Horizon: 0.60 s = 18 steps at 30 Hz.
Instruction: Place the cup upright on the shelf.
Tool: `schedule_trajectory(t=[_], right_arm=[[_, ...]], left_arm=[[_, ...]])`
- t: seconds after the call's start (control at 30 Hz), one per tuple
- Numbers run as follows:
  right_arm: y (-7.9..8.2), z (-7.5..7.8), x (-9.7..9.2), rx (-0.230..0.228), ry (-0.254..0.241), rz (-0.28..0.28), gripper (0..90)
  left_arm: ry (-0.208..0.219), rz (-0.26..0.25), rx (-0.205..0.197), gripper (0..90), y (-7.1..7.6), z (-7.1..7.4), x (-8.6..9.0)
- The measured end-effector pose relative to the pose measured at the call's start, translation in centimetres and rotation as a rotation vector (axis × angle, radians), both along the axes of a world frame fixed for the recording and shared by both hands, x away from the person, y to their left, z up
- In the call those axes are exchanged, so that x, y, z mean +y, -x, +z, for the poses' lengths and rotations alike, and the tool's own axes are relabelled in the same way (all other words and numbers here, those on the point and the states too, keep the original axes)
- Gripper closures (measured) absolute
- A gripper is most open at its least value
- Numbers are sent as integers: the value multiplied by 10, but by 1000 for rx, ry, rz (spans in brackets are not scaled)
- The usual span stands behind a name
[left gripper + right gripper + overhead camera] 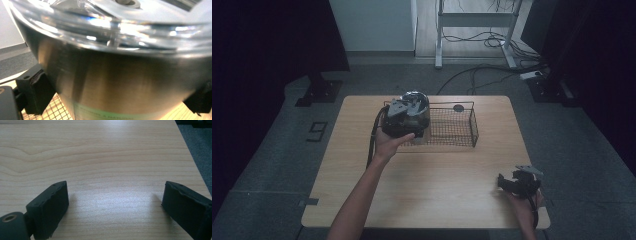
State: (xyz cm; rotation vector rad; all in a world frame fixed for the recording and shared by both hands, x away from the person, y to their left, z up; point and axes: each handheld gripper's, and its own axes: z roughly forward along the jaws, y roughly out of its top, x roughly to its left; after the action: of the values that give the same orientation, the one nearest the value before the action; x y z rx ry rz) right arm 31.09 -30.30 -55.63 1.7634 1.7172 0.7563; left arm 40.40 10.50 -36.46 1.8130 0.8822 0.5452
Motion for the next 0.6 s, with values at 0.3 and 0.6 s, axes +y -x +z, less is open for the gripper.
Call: schedule_trajectory(t=[0.3, 0.6], right_arm=[[0, 0, 0, -1, 0, -1, 71], [1, 0, -1, -5, 0, -1, 81]], left_arm=[[4, 11, -4, 40, -9, 4, 1], [-1, 26, 1, 40, -22, 3, 1]])
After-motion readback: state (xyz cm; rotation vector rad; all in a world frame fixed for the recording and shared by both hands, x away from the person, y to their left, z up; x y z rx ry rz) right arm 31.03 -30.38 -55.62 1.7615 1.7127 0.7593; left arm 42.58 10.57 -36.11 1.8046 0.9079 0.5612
